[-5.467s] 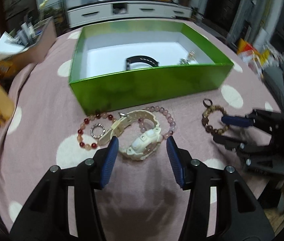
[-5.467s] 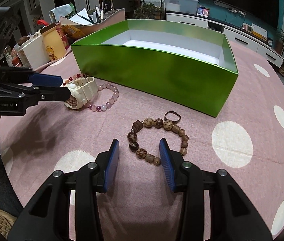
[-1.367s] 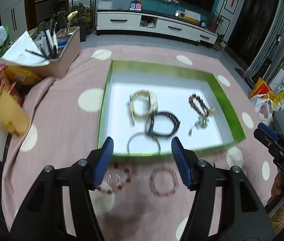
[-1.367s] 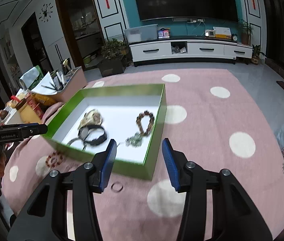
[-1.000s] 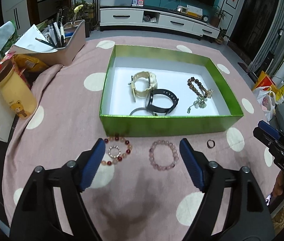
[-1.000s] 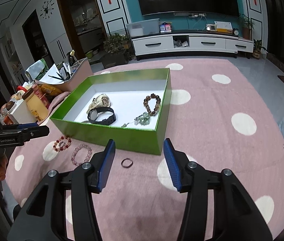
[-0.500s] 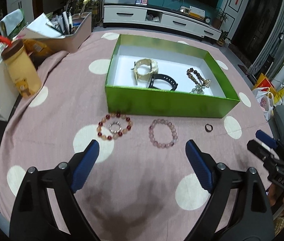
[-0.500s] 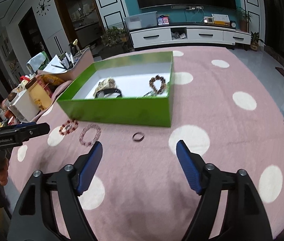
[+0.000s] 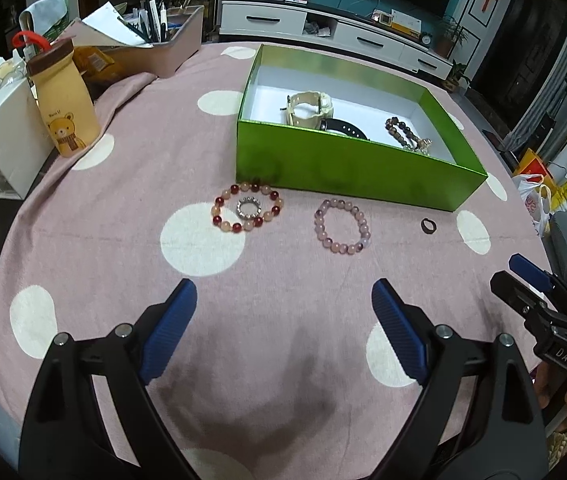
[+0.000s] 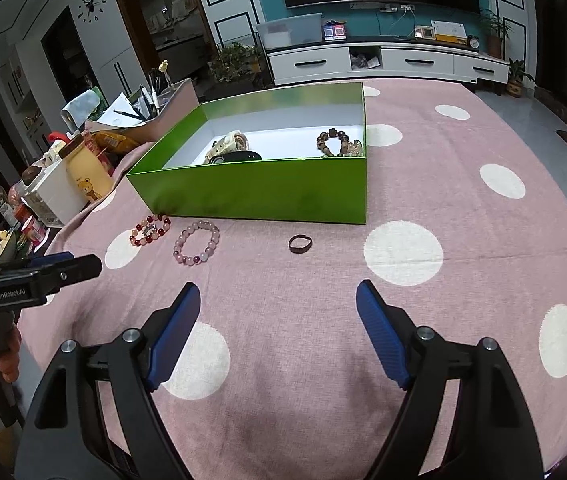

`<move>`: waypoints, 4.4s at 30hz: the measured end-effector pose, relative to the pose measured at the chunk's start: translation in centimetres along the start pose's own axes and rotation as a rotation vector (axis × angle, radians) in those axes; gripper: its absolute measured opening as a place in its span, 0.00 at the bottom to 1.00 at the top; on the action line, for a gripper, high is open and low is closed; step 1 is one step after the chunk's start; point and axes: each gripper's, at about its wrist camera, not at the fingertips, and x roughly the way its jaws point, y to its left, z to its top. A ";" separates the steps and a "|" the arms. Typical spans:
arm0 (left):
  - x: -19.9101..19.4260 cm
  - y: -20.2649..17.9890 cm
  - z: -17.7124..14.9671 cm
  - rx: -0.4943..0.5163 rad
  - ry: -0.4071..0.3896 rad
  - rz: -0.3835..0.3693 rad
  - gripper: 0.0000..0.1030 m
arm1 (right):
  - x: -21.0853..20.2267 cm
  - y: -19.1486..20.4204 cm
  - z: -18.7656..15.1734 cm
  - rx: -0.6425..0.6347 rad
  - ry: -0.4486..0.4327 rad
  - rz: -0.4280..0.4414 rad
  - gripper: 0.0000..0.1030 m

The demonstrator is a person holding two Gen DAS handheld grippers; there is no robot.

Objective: Organize jewelry
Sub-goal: 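Withdraw both tools from the box toward the remaining bracelets and rings, then grasp the red-and-peach bead bracelet with the left tool while the right tool grasps the dark ring, then carry the red bead bracelet and dark ring over the green box and open both tools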

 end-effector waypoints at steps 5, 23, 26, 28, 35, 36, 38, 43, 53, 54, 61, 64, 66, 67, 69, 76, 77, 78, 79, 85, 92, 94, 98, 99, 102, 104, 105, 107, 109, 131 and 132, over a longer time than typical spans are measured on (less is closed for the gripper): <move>0.3 -0.1 -0.2 0.003 0.003 -0.007 0.88 | 0.2 0.0 0.1 0.002 0.006 -0.002 0.78; 0.8 0.7 0.0 0.015 -0.036 -0.026 0.88 | 2.3 0.0 0.5 -0.012 0.035 -0.011 0.78; 0.8 1.0 0.0 0.021 -0.045 -0.029 0.88 | 2.9 -0.2 0.6 -0.010 0.042 -0.013 0.78; 1.1 1.3 0.0 0.024 -0.043 -0.029 0.88 | 3.3 -0.4 0.6 -0.010 0.048 -0.015 0.78; 2.6 2.2 0.2 -0.006 -0.023 -0.032 0.83 | 4.6 -0.5 0.7 -0.021 0.069 -0.012 0.78; 2.8 2.4 0.3 -0.010 -0.022 -0.033 0.83 | 4.8 -0.6 0.8 -0.022 0.070 -0.014 0.78; 3.2 2.7 0.5 -0.020 -0.021 -0.033 0.81 | 5.0 -0.7 0.9 -0.017 0.073 -0.016 0.78; 4.2 4.3 1.5 -0.076 -0.022 -0.020 0.67 | 5.7 -1.1 1.1 -0.007 0.077 -0.027 0.78; 6.8 6.4 3.8 -0.108 -0.023 0.063 0.48 | 6.9 -1.5 1.8 -0.028 0.075 -0.057 0.73; 7.0 6.3 4.0 -0.102 -0.019 0.068 0.45 | 7.1 -1.4 1.9 -0.033 0.077 -0.059 0.71; 8.2 5.4 4.2 -0.013 -0.008 0.121 0.40 | 8.1 -1.2 2.3 -0.066 0.087 -0.078 0.63; 8.5 5.0 4.3 0.035 -0.007 0.150 0.31 | 8.4 -1.0 2.4 -0.080 0.090 -0.082 0.60; 8.5 4.5 4.2 0.070 -0.011 0.145 0.22 | 8.6 -1.0 2.4 -0.088 0.092 -0.087 0.58; 8.5 4.3 4.2 0.087 -0.013 0.142 0.17 | 8.7 -1.0 2.5 -0.091 0.093 -0.088 0.56; 8.5 3.8 4.0 0.115 -0.018 0.136 0.08 | 9.0 -0.9 2.5 -0.096 0.098 -0.093 0.54; 6.9 4.1 4.4 0.047 -0.071 0.076 0.07 | 9.6 -0.8 2.6 -0.116 0.097 -0.110 0.44; 6.1 3.9 4.6 0.046 -0.092 0.059 0.07 | 9.6 -0.9 2.7 -0.116 0.097 -0.110 0.43; 5.8 3.9 4.9 0.048 -0.103 0.052 0.07 | 9.7 -0.8 2.8 -0.119 0.096 -0.113 0.40; 5.2 3.7 5.2 0.054 -0.119 0.048 0.07 | 9.7 -0.8 2.8 -0.123 0.096 -0.115 0.38; 2.5 2.2 6.3 0.078 -0.185 0.012 0.07 | 9.9 0.2 2.5 -0.189 0.080 -0.138 0.20; 0.4 1.2 6.6 0.083 -0.214 -0.018 0.07 | 8.6 -0.1 2.8 -0.166 0.044 -0.109 0.20; -0.3 1.0 6.7 0.085 -0.223 -0.024 0.07 | 7.7 -0.3 3.0 -0.156 0.027 -0.100 0.20; -1.5 0.4 6.5 0.092 -0.239 -0.037 0.07 | 5.7 -0.5 3.1 -0.139 -0.008 -0.087 0.20; -1.8 0.3 6.4 0.094 -0.243 -0.040 0.07 | 5.3 -0.5 3.0 -0.138 -0.014 -0.086 0.20; -2.6 -0.1 6.1 0.102 -0.252 -0.050 0.07 | 4.1 -0.5 2.8 -0.128 -0.034 -0.081 0.20; -3.1 -0.4 5.9 0.105 -0.257 -0.056 0.07 | 3.5 -0.4 2.7 -0.125 -0.045 -0.077 0.20; -3.4 -0.6 5.8 0.108 -0.261 -0.057 0.07 | 3.1 -0.3 2.7 -0.123 -0.053 -0.074 0.20; -3.9 -1.0 5.7 0.114 -0.265 -0.057 0.07 | 2.6 -0.3 2.6 -0.119 -0.066 -0.067 0.20; -4.4 -1.3 5.6 0.118 -0.271 -0.054 0.07 | 2.1 -0.2 2.6 -0.114 -0.078 -0.060 0.20; -7.0 -5.4 6.2 0.165 -0.302 -0.068 0.07 | -2.9 -1.2 4.3 -0.077 -0.218 -0.015 0.20; -7.0 -5.7 6.3 0.169 -0.304 -0.068 0.07 | -3.1 -1.2 4.5 -0.076 -0.224 -0.013 0.20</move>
